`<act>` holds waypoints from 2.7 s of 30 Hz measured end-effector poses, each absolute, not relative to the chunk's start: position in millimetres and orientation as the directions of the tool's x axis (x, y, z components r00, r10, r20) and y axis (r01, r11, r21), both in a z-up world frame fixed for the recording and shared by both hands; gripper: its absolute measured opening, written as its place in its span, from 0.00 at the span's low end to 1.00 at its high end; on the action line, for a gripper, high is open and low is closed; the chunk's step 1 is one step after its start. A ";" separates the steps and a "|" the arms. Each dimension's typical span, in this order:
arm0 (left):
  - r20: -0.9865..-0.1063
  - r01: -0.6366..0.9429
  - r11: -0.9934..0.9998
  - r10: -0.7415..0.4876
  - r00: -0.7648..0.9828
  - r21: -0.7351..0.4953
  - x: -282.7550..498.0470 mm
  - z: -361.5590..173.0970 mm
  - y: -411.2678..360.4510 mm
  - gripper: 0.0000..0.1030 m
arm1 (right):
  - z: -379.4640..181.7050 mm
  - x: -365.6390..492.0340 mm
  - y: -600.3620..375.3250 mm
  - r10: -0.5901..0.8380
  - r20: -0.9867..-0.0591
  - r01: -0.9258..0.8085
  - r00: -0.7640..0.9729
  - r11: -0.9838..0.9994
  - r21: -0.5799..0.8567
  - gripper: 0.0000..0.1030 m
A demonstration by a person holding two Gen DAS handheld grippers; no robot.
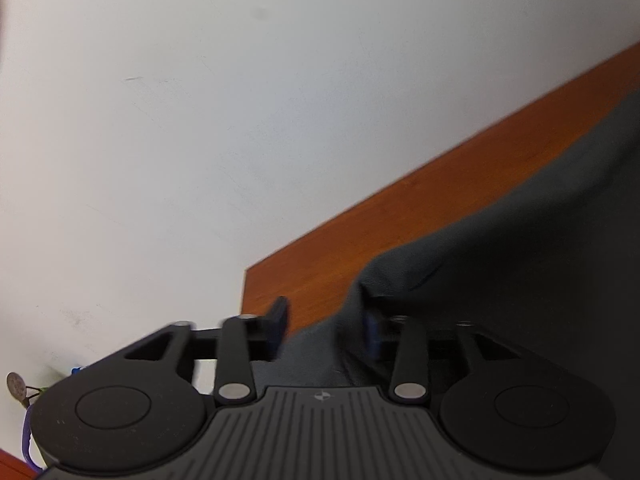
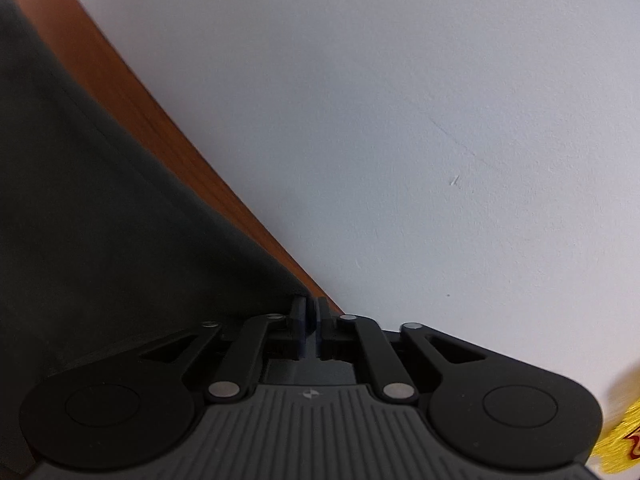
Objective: Fold clothes
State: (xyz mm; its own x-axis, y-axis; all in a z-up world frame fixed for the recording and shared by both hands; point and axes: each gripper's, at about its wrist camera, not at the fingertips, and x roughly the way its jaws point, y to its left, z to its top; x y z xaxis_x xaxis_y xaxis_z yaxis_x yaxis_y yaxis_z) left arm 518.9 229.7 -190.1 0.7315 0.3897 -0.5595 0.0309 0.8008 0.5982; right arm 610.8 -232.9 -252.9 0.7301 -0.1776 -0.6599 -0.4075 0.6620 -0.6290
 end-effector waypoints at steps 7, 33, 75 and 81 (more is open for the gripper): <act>-0.561 0.014 0.828 0.368 0.741 0.561 505.4 -170.1 224.6 0.59 | -216.8 606.8 -227.4 -0.081 -0.665 -0.365 0.742 0.783 -0.503 0.41; -0.737 0.285 0.892 0.074 0.672 0.350 411.2 -164.5 112.2 0.62 | -220.4 568.8 -187.5 0.042 -0.811 -0.576 0.583 0.725 -0.377 0.39; -0.817 0.436 0.856 -0.028 0.576 0.278 383.3 -162.9 79.8 0.64 | -262.6 540.5 -237.8 0.168 -0.823 -0.675 0.542 0.671 -0.308 0.26; -0.822 0.448 0.850 -0.032 0.569 0.277 381.1 -160.8 74.2 0.64 | -255.7 527.8 -248.6 0.192 -0.835 -0.713 0.516 0.636 -0.295 0.28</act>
State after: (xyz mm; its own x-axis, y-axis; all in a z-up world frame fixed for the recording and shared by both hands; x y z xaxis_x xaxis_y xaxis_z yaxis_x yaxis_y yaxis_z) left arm 381.1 74.2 -160.8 0.5688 -0.0320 -0.8218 0.4482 0.8499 0.2771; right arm 527.8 -248.6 -255.7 0.5160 0.1922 -0.8347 -0.7135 0.6357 -0.2947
